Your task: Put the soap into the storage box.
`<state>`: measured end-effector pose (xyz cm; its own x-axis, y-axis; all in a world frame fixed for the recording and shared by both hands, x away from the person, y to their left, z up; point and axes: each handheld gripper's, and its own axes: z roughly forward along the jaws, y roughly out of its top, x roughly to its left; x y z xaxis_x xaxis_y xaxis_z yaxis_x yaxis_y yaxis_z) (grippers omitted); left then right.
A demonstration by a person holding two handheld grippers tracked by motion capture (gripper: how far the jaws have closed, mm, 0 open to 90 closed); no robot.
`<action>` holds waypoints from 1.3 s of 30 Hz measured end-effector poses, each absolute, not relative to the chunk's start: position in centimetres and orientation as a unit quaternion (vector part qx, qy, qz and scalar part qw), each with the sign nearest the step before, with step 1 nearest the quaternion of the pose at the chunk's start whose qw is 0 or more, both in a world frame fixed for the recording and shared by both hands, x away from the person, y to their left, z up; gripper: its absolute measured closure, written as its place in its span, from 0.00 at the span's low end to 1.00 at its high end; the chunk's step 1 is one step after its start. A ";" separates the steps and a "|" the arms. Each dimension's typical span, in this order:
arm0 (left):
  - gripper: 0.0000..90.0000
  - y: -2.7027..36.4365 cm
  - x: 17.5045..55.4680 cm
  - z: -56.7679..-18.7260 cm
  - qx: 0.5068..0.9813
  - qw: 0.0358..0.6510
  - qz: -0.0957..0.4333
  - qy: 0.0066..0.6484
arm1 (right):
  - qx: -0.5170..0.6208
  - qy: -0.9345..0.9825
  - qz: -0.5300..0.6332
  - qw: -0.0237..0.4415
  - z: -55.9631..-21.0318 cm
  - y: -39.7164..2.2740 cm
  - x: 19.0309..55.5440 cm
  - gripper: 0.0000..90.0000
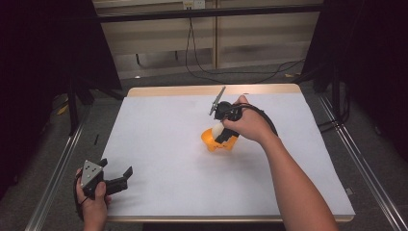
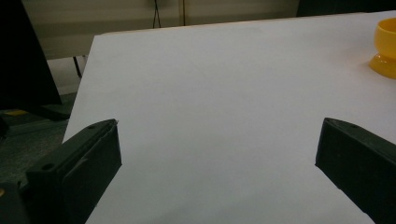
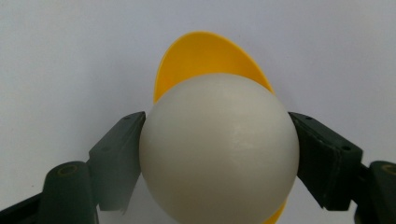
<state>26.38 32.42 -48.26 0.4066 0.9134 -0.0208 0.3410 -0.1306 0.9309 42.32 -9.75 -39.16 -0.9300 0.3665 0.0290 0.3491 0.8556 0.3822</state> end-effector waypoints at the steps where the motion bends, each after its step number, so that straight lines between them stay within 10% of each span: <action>1: 0.00 32.4 26.4 -48.2 0.690 0.476 0.301 0.454 | 0.187 0.963 0.194 0.021 -39.2 -9.7 42.3 0.25; 39: 0.00 32.5 26.4 -48.2 0.690 0.477 0.301 0.454 | 0.194 0.963 0.189 0.011 -40.5 -9.6 43.1 0.25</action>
